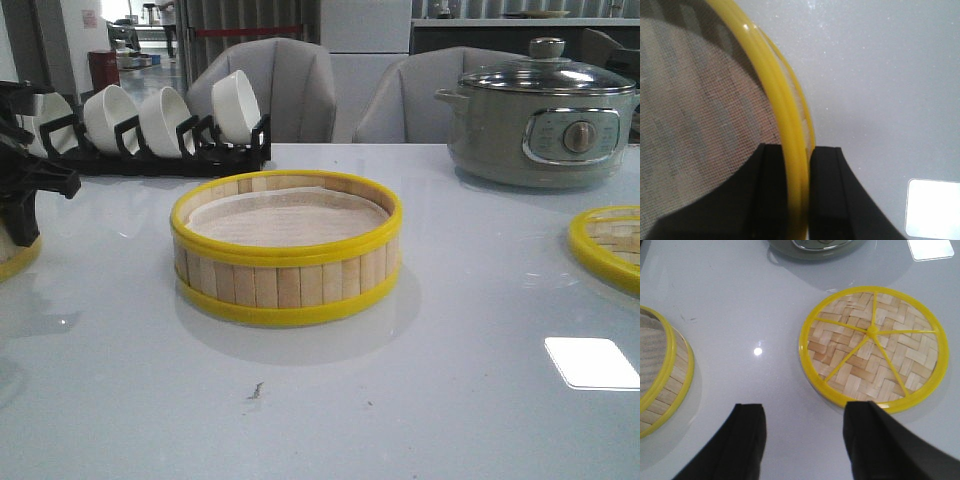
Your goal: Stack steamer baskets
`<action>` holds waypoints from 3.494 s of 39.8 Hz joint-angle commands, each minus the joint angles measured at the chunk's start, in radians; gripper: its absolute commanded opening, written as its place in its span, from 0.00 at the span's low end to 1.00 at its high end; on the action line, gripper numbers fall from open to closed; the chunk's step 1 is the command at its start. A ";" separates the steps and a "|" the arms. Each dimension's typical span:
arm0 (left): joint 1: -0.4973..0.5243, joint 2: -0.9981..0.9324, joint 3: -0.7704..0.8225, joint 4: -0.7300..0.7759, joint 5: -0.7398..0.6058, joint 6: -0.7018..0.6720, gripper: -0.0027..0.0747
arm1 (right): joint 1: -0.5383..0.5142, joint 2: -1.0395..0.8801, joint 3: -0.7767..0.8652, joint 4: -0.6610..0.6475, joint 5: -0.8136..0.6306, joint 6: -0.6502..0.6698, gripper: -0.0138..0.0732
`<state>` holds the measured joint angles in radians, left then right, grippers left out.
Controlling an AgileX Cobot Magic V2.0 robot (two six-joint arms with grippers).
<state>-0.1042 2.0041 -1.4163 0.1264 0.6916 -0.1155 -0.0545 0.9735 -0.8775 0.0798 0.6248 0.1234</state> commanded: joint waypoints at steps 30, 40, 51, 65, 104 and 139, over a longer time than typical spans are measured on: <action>-0.483 -0.107 -0.504 -0.014 0.192 -0.009 0.15 | -0.005 -0.009 -0.039 -0.003 -0.094 -0.008 0.69; -0.659 -0.077 -0.504 -0.014 0.196 -0.004 0.15 | -0.005 -0.009 -0.039 -0.003 -0.094 -0.008 0.69; -0.747 0.000 -0.504 -0.014 0.208 -0.004 0.15 | -0.005 -0.009 -0.039 -0.003 -0.073 -0.008 0.69; -0.747 0.054 -0.504 0.074 0.231 -0.008 0.15 | -0.005 -0.009 -0.039 -0.003 -0.055 -0.008 0.69; -0.694 0.057 -0.504 0.077 0.195 -0.009 0.15 | -0.005 -0.009 -0.039 -0.003 -0.064 -0.008 0.69; -0.687 0.057 -0.659 0.061 0.308 -0.004 0.63 | -0.005 0.007 -0.039 0.000 -0.056 -0.008 0.69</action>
<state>-0.7915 2.1234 -2.0396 0.2103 1.0236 -0.1191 -0.0545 0.9800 -0.8775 0.0798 0.6277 0.1209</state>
